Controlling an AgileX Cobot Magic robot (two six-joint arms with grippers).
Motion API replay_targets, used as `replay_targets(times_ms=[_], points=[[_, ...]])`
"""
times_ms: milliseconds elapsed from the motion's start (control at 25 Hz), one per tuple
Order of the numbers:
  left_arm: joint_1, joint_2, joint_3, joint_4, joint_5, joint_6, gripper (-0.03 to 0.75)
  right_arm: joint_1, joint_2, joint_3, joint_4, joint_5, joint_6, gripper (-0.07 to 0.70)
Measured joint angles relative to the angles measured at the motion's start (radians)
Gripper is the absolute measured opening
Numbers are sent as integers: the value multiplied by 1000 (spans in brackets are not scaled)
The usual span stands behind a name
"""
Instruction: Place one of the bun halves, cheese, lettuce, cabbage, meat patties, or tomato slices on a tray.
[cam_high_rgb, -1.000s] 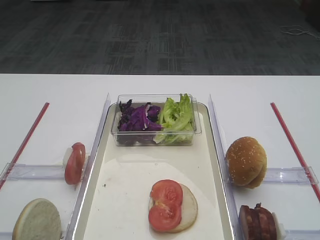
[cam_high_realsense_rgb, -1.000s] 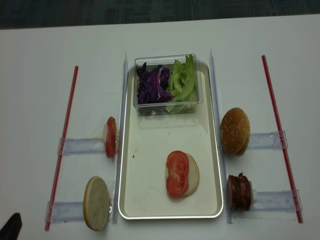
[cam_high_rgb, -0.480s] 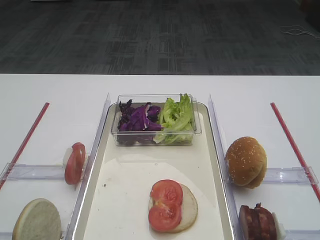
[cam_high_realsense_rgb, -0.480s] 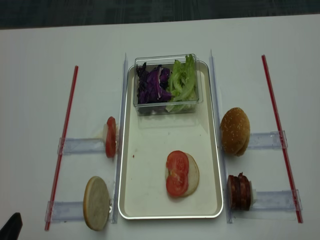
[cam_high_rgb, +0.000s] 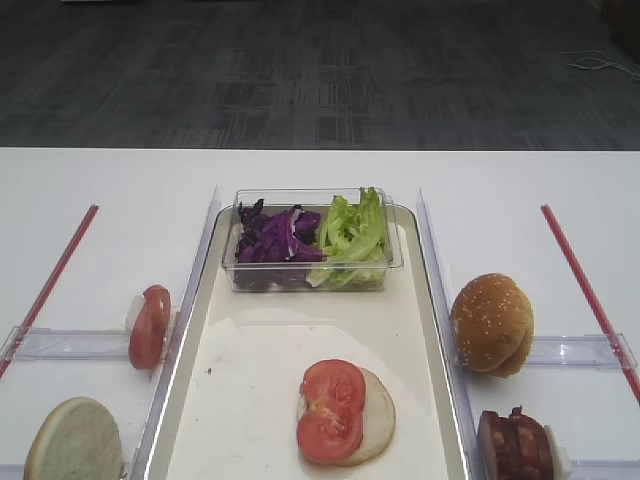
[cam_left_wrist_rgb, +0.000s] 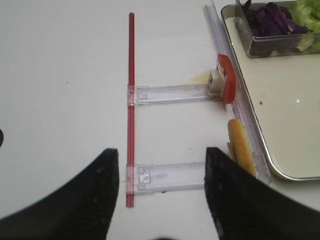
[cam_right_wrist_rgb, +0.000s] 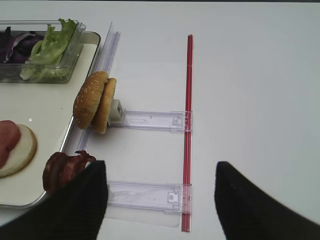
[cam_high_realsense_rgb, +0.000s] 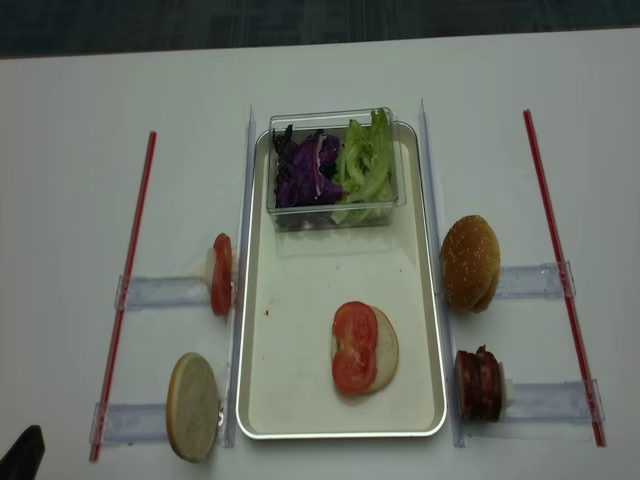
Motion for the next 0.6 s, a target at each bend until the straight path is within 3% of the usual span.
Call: replay_targets(times_ms=[600], points=[[0,0,0,0,0,0,399,0,0,0,0,0,0,468]])
